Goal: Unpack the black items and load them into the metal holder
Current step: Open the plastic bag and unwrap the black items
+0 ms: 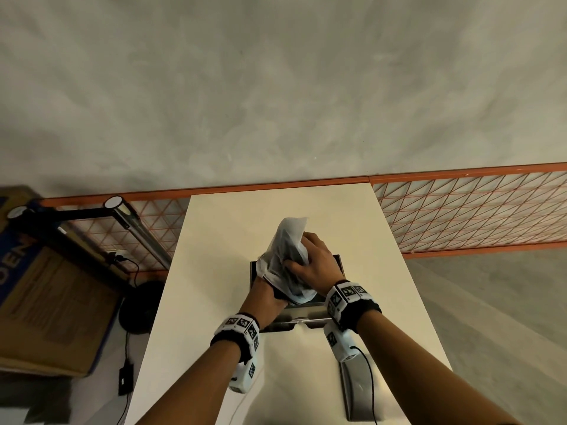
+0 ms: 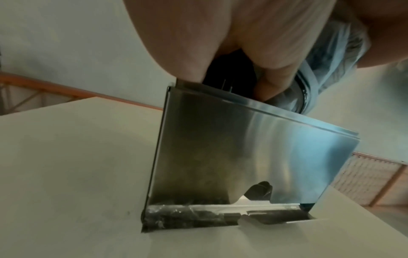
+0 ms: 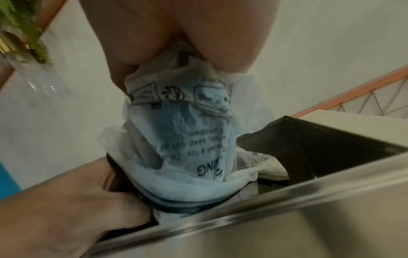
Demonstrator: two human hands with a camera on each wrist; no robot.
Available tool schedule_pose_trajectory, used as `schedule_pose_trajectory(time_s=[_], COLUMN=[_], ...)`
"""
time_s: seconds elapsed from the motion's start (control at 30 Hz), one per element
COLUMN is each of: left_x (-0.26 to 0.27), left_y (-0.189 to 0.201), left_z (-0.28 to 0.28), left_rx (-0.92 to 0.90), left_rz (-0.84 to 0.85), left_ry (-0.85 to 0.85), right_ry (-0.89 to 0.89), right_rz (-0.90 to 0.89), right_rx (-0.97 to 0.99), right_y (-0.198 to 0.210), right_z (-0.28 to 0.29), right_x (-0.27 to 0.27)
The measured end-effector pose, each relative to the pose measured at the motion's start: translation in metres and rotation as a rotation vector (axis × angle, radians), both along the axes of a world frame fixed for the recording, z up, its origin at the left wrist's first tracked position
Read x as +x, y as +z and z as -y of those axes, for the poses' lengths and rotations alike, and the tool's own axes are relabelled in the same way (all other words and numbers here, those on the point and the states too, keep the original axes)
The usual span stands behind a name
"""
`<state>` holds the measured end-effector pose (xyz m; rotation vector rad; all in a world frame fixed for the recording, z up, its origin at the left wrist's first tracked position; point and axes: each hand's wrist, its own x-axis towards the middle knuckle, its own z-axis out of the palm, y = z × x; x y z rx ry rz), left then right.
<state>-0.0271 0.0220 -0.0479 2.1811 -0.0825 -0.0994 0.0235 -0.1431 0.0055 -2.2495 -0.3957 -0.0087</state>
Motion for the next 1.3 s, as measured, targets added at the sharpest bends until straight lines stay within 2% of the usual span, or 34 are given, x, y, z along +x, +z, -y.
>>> schedule_pose_trajectory(time_s=[0.13,0.27,0.33,0.4,0.57,0.7,0.87,1.03,1.2,1.3], left_x=[0.006,0.008,0.007,0.006,0.005,0.004,0.004,0.006,0.007,0.008], left_y=[-0.008,-0.014,-0.013,-0.013,-0.019,-0.008,-0.011,-0.015,-0.008,-0.014], left_z=[-0.001,-0.003,-0.002,-0.003,-0.005,0.0,-0.003,-0.003,-0.002,-0.005], left_rx=[0.029,0.064,0.092,0.086,-0.047,-0.091,-0.008,-0.005,-0.077,-0.043], left_rz=[0.109,0.106,0.087,0.07,0.073,0.122,0.102,0.111,0.144,0.116], left_ry=[-0.015,0.014,0.042,0.03,-0.041,-0.11,-0.137,-0.125,-0.074,-0.055], right_ry=[-0.058,-0.127,-0.112,-0.04,0.183,0.153,0.127,0.151,0.153,0.143], right_rz=[-0.065,-0.135,-0.124,-0.193,-0.337,-0.324,-0.287,-0.159,-0.276,-0.304], right_rx=[0.01,0.021,-0.042,-0.122,-0.48,-0.573,-0.567,-0.557,-0.453,-0.413], right_y=[0.0,0.0,0.0,0.004,0.01,0.011,0.015,0.024,0.014,0.009], right_z=[-0.007,-0.009,-0.007,-0.002,0.006,0.006,0.011,0.015,0.012,0.011], right_x=[-0.002,0.004,0.008,0.011,0.015,0.014,0.014,0.017,0.012,0.013])
